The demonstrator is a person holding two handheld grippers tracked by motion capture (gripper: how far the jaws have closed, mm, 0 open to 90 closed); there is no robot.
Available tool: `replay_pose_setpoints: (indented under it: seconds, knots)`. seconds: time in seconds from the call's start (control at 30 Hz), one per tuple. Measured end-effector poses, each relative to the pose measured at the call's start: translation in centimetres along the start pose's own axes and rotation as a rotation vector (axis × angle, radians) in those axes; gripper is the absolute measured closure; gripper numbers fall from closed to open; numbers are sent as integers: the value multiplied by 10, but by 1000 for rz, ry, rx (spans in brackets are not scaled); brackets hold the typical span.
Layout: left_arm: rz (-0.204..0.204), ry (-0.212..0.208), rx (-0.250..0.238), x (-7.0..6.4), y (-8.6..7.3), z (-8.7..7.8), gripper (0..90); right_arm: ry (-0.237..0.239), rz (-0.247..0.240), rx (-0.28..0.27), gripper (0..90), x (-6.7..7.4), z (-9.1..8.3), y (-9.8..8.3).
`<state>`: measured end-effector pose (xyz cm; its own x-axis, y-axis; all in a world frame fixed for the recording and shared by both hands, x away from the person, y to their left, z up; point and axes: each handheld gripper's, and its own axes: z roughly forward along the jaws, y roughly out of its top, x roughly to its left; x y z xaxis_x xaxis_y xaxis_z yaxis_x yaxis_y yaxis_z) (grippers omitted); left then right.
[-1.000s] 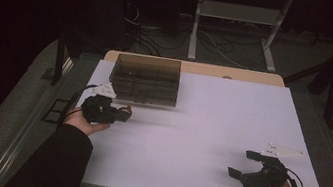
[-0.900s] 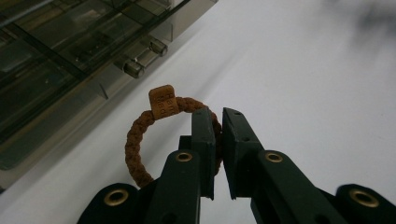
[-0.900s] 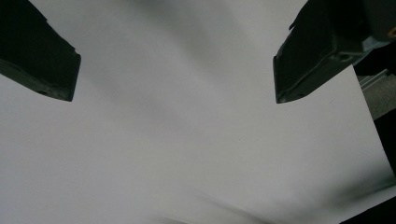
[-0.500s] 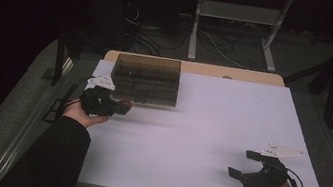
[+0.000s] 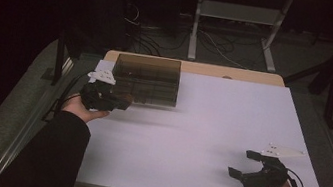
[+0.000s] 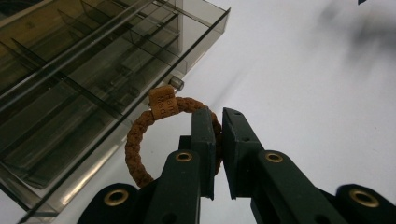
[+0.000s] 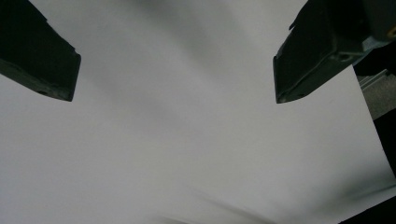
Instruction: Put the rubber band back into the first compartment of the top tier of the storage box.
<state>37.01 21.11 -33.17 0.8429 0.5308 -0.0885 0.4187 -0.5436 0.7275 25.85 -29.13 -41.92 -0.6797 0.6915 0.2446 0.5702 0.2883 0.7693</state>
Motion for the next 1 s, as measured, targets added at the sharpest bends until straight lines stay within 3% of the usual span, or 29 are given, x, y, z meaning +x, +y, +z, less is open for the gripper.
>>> replay_pose_setpoints:
  seconds: [0.53,1.0]
  knots:
    - [4,30,8,16,20,-5,822,0,-5,-6,5,-1,-1,0]
    - [-20,58,24,34,16,4,821,0,-4,-4,5,-2,-1,-1]
